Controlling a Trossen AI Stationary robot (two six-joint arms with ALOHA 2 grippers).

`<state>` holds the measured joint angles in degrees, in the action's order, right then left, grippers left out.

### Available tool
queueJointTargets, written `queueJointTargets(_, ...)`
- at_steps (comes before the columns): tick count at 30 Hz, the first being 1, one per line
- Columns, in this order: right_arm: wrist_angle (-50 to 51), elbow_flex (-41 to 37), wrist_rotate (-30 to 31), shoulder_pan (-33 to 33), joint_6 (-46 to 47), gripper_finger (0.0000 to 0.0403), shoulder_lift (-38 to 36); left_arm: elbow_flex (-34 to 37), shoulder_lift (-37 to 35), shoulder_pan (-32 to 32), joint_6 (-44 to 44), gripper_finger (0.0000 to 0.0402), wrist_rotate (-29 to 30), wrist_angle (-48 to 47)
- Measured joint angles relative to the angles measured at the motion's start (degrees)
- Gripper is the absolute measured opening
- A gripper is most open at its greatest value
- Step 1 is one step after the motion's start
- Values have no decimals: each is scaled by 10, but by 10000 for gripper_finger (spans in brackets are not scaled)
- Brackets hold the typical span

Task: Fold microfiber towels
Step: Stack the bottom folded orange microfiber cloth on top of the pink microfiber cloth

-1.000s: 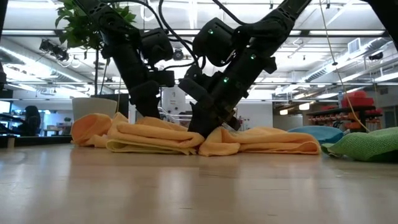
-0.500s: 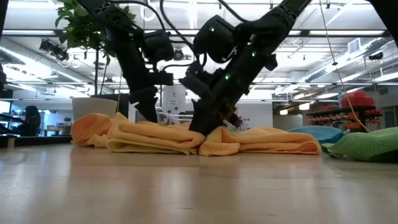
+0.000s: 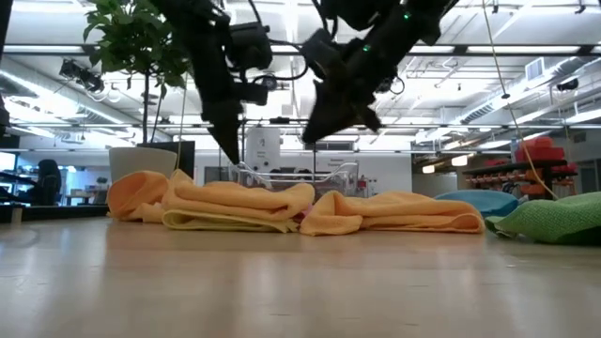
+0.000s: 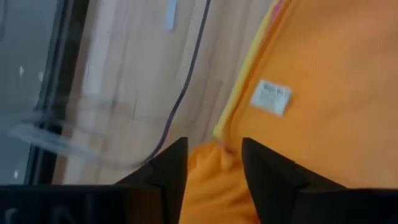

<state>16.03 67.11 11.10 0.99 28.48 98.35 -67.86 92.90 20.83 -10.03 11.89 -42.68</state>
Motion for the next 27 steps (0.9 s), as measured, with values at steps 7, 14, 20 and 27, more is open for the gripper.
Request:
queueJointTargets(7, 14, 0, 9, 10, 21, 39, 28, 22, -58, -11, 53, 172, -120, -25)
queueJointTargets(14, -88, 0, -26, 21, 44, 38, 77, 232, -165, -121, 142, 84, -184, 208)
queueJointTargets(20, -117, 0, -33, 26, 60, 38, 117, 357, -143, -171, 246, 12, -139, 392)
queueJointTargets(27, -129, 0, -37, 57, 57, 38, 147, 382, -109, -181, 307, 7, -119, 421)
